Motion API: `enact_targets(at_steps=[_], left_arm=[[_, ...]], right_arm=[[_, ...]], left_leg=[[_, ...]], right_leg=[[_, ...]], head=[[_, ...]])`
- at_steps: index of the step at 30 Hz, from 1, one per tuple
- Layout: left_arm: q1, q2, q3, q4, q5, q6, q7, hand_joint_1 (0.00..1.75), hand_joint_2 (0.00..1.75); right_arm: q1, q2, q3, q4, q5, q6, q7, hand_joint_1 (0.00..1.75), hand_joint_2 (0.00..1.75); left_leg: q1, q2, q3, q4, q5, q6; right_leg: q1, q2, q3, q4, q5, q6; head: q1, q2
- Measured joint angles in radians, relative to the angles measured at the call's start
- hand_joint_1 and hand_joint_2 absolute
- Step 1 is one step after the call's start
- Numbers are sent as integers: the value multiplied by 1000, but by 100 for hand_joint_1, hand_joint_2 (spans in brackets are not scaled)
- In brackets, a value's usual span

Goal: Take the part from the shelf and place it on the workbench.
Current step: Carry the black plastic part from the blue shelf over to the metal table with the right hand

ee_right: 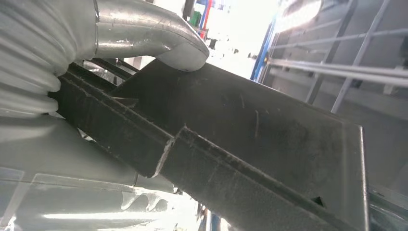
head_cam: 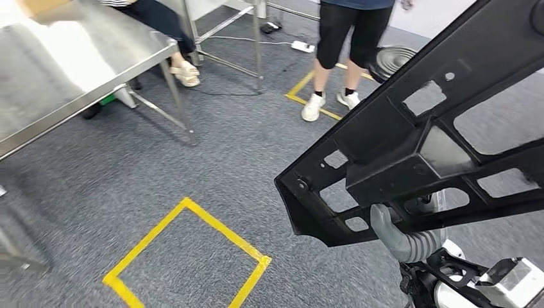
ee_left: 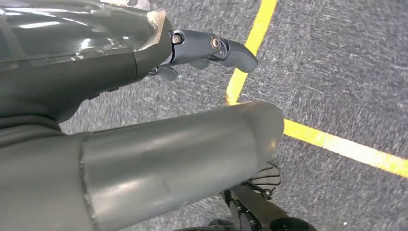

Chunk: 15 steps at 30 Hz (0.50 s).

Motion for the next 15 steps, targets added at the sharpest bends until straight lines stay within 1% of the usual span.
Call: enact_targets(at_steps=[1,2,3,4,5,6,7,8,9,10,11,12,13,14,15], left_arm=[[0,1,0,0,1,-2,-1,0,0],[0,2,0,0,2,-4,-2,0,0],[2,4,0,0,4,-5,-2,0,0],[4,5,0,0,5,-5,-3,0,0],[7,6,0,0,6,-5,-3,0,0],[8,6,0,0,7,-5,-4,0,0],[8,6,0,0,8,-4,-4,0,0],[7,5,0,0,8,-3,-3,0,0],[6,4,0,0,9,-2,-2,0,0],[5,3,0,0,10,0,-2,0,0],[6,2,0,0,10,2,-1,0,0],[7,2,0,0,11,4,-1,0,0],[7,3,0,0,12,6,-1,0,0],[7,3,0,0,12,7,-1,0,0],[6,4,0,0,13,7,-1,0,0]], right_arm=[[0,3,0,-2,4,0,4,164,175],[0,7,0,-3,8,-1,8,164,175],[0,11,1,-4,10,-1,13,164,175],[-1,17,1,-6,12,-1,16,164,175],[-3,22,1,-7,14,-1,20,164,175],[-4,28,1,-9,15,-1,22,164,175],[-5,32,1,-11,15,-1,23,164,175],[-6,35,1,-12,15,-1,24,164,175],[-6,37,1,-13,15,-1,25,164,175],[-6,38,1,-13,15,0,26,164,175],[-7,40,1,-13,15,0,27,164,175],[-8,42,1,-13,15,2,27,164,175],[-9,44,1,-13,15,3,28,164,175],[-11,45,1,-13,15,4,28,164,175],[-12,47,1,-13,15,4,28,164,175]], left_leg=[[-1,-12,-4,3,-1,-6],[-1,-22,-9,5,0,-13],[-2,-31,-12,5,2,-19],[0,-37,-15,4,4,-24],[0,-25,-19,8,2,-29],[-1,2,-28,25,-10,-34],[-1,36,-47,63,-33,-39],[-1,73,-74,119,-63,-43],[2,93,-108,185,-94,-47],[5,101,-137,242,-115,-50],[7,105,-154,273,-120,-52],[9,108,-151,266,-106,-53],[10,115,-128,222,-79,-52],[9,134,-90,155,-47,-49],[5,158,-53,91,-25,-46]], right_leg=[[-3,13,19,-42,16,-3],[-3,20,27,-59,21,-12],[1,11,28,-60,22,-24],[-1,0,29,-60,25,-33],[-3,-10,30,-62,27,-40],[-5,-22,31,-64,28,-48],[-7,-34,32,-66,29,-56],[-3,-48,33,-66,27,-62],[-1,-62,33,-66,26,-68],[1,-76,33,-66,25,-70],[3,-91,33,-66,23,-72],[3,-105,34,-66,22,-72],[3,-118,36,-66,20,-71],[4,-131,39,-66,17,-69],[7,-142,43,-65,13,-65]], head=[[0,0],[0,0],[0,0],[0,0],[-1,0],[-4,0],[-8,0],[-12,0],[-15,0],[-15,0],[-15,0],[-15,0],[-15,0],[-15,0],[-15,0]])
